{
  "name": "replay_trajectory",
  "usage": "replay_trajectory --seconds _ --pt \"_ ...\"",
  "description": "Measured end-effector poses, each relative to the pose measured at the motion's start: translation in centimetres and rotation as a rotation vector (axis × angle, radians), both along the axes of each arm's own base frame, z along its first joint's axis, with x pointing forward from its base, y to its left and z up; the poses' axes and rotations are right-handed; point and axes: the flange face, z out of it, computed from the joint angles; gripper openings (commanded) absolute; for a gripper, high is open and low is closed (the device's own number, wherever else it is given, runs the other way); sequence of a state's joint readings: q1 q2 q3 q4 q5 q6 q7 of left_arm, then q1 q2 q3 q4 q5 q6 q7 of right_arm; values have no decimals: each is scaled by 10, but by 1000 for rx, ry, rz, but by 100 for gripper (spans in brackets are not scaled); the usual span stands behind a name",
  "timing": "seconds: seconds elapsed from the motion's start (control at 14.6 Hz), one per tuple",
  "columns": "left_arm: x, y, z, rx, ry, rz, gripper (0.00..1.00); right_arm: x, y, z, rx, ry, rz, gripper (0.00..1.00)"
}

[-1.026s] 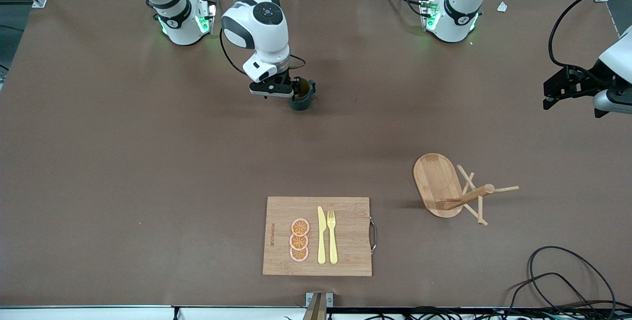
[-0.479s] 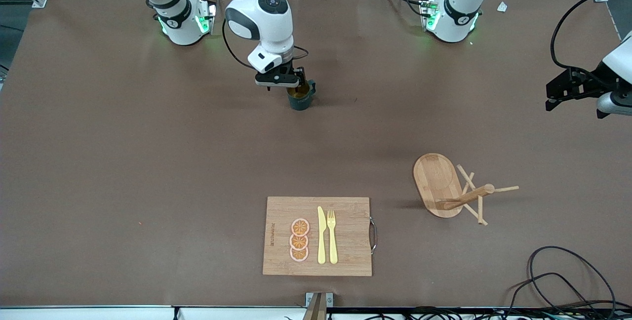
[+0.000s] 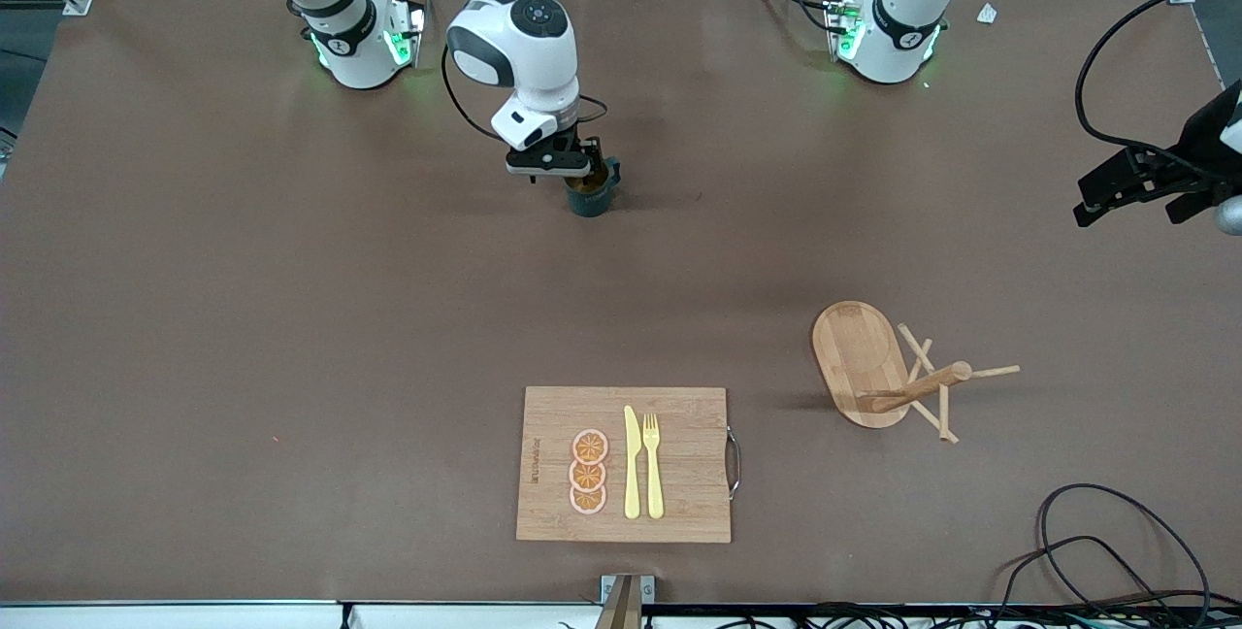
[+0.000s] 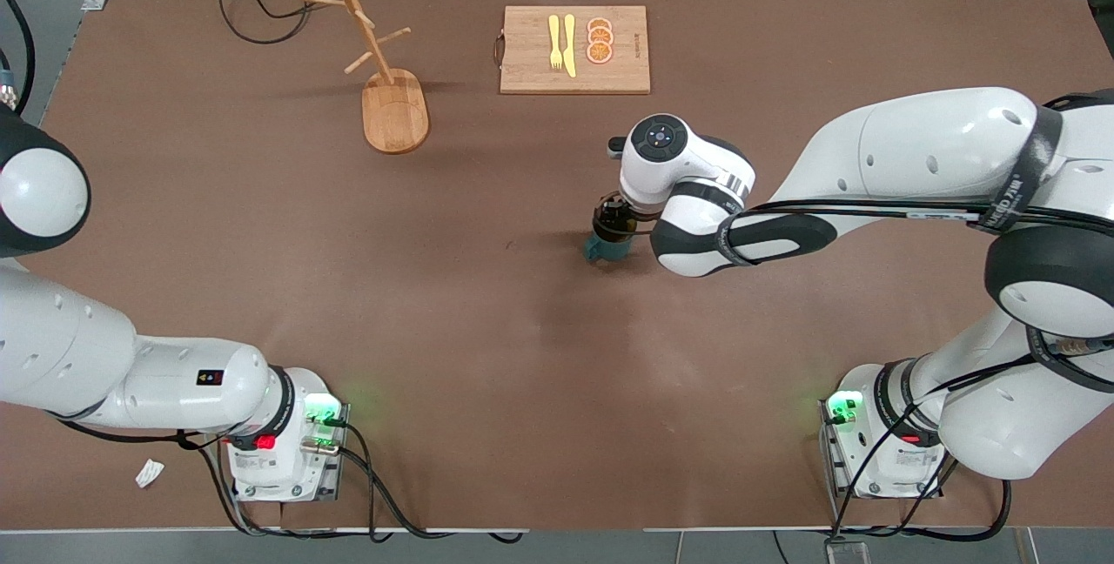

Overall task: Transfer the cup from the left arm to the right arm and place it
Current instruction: 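Close the right gripper on the teal mug rim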

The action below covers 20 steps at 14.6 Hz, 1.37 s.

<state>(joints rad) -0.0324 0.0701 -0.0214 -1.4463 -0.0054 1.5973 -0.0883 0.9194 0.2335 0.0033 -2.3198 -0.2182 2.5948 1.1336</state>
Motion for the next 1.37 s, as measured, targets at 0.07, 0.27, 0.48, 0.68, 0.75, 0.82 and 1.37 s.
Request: replay_trajectory --seconds 0.07,0.27,0.48,0.68,0.75,0.82,1.37 --pt "0 0 0 0 0 2 100 1 2 -4 1 1 0 84" --pt "0 -1 0 -1 1 0 100 3 6 -10 1 3 -10 69" --pt "-1 -9 0 -2 1 -9 100 4 7 -10 3 2 -14 47" --pt "-3 -10 -2 -2 21 -8 100 5 7 -9 5 0 -16 34" --pt "-3 -10 -2 -1 25 -8 100 5 8 -9 5 0 -16 28" --pt "-3 -10 -2 -1 26 -8 100 5 8 -9 5 0 -17 23" --pt "-4 -15 -1 -2 24 -17 100 6 9 -7 9 -2 -18 0"
